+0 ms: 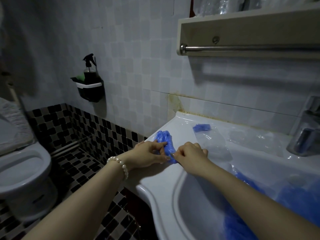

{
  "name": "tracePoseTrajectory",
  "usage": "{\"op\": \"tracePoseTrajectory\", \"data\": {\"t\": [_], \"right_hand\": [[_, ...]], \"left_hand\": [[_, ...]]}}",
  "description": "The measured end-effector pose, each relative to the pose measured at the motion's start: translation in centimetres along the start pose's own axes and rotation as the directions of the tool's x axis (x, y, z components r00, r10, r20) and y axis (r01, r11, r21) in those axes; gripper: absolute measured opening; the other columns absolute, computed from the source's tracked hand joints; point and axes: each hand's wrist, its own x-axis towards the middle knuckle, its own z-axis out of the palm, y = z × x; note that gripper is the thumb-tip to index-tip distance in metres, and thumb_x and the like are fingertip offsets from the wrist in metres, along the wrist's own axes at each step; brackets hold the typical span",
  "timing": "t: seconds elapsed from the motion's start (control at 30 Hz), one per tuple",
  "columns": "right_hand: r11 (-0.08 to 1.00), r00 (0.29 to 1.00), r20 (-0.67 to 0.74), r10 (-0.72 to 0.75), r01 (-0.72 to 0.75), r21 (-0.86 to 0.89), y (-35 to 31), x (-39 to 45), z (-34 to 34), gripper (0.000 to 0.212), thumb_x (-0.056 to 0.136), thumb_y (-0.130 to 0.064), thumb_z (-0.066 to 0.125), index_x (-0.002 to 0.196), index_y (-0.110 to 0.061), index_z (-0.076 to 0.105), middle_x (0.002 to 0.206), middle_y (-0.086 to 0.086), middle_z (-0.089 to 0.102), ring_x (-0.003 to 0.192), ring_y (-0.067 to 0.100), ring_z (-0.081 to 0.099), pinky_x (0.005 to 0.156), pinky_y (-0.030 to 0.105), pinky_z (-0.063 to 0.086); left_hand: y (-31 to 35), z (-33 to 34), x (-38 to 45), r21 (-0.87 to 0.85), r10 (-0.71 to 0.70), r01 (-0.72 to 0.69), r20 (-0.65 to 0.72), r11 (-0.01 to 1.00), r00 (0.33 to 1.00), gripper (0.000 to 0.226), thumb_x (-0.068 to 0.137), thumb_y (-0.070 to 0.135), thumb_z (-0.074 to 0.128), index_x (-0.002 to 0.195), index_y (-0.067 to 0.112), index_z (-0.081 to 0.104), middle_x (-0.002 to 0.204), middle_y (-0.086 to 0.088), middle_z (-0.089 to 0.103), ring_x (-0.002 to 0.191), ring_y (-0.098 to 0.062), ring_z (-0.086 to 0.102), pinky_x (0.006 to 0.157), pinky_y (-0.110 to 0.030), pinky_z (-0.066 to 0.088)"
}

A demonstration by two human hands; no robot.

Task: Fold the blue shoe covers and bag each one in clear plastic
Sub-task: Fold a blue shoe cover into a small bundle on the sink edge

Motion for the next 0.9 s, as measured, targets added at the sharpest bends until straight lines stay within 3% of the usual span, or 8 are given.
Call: {"op": "tracePoseTrajectory", "data": {"t": [0.13,0.27,0.33,0.43,0.53,0.63,0.8,0.9], "right_hand": [[0.996,0.999,0.0,-0.032,0.032,-0.082,-0.3,0.1,-0.1,0.025,0.099,-0.035,0.035,0.083,-0.021,0.05,0.098,0.0,0.043,0.108,0.023,0.042,0.08,0.032,0.026],[0.998,1.0,-0.002,-0.019,0.019,-0.054,-0.5,0.0,-0.4,0.025,0.097,-0.033,0.037,0.081,-0.02,0.051,0.095,0.0,0.043,0.105,0.022,0.043,0.079,0.032,0.026],[0.999,1.0,-0.018,-0.011,0.01,-0.041,-0.5,0.0,-0.2,0.026,0.096,-0.034,0.039,0.076,-0.021,0.051,0.093,0.0,0.045,0.101,0.021,0.043,0.079,0.032,0.026],[0.999,0.999,-0.027,-0.027,0.028,0.024,-0.2,0.1,0.1,0.034,0.093,-0.038,0.045,0.062,-0.024,0.048,0.089,-0.002,0.049,0.095,0.019,0.044,0.077,0.032,0.027],[0.946,0.995,-0.059,-0.086,0.1,0.309,0.8,-0.3,-0.1,0.023,0.079,-0.044,0.067,0.07,-0.027,0.054,0.082,-0.007,0.054,0.085,0.014,0.051,0.077,0.033,0.036],[0.797,0.975,-0.082,-0.207,0.217,0.564,1.8,-0.8,-0.1,0.027,0.064,-0.026,0.085,0.08,-0.03,0.064,0.088,-0.009,0.055,0.084,0.011,0.057,0.081,0.033,0.053],[0.839,0.959,-0.172,-0.224,0.279,0.467,1.3,-0.6,0.9,0.029,0.072,-0.024,0.081,0.06,-0.04,0.06,0.085,-0.012,0.051,0.088,0.012,0.058,0.089,0.039,0.048],[0.905,0.954,-0.168,-0.247,0.289,0.311,1.0,-0.7,0.8,0.027,0.079,-0.03,0.074,0.065,-0.041,0.053,0.092,-0.011,0.046,0.1,0.011,0.05,0.095,0.033,0.036]], "left_hand": [[-0.2,0.3,0.2,-0.069,0.019,-0.021,-0.02,0.997,1.0,0.006,0.068,0.049,0.067,0.07,0.045,0.063,0.136,0.021,0.048,0.135,-0.001,0.033,0.115,-0.044,0.02],[-0.8,0.3,0.3,-0.148,0.023,-0.024,-0.006,0.989,1.0,0.017,0.071,0.028,0.073,0.073,0.044,0.067,0.133,0.016,0.054,0.133,-0.004,0.037,0.113,-0.043,0.026],[-0.6,0.3,0.3,-0.104,-0.007,0.007,0.003,0.995,1.0,0.014,0.057,0.041,0.074,0.069,0.043,0.066,0.133,0.025,0.049,0.134,-0.004,0.034,0.114,-0.042,0.022],[-0.4,0.5,0.2,-0.042,0.007,-0.008,-0.02,0.999,1.0,0.03,0.04,0.063,0.067,0.065,0.047,0.064,0.125,0.035,0.043,0.137,-0.002,0.029,0.115,-0.041,0.018],[-0.5,0.6,0.3,-0.031,0.04,-0.041,-0.031,0.999,0.999,0.019,0.049,0.058,0.071,0.061,0.046,0.063,0.124,0.033,0.043,0.138,0.0,0.025,0.116,-0.043,0.017],[-1.0,0.5,0.6,-0.006,0.048,-0.048,-0.043,0.999,0.998,0.015,0.068,0.043,0.075,0.06,0.038,0.063,0.127,0.028,0.047,0.137,0.001,0.029,0.115,-0.044,0.018],[-1.3,0.4,0.8,-0.027,0.024,-0.025,-0.037,0.999,0.999,0.018,0.076,0.039,0.072,0.059,0.04,0.066,0.124,0.025,0.053,0.132,0.004,0.035,0.114,-0.04,0.024],[-1.0,0.3,0.8,-0.013,0.02,-0.02,-0.017,1.0,1.0,0.022,0.083,0.032,0.069,0.062,0.031,0.064,0.133,0.021,0.05,0.136,-0.001,0.03,0.116,-0.041,0.019]]}}
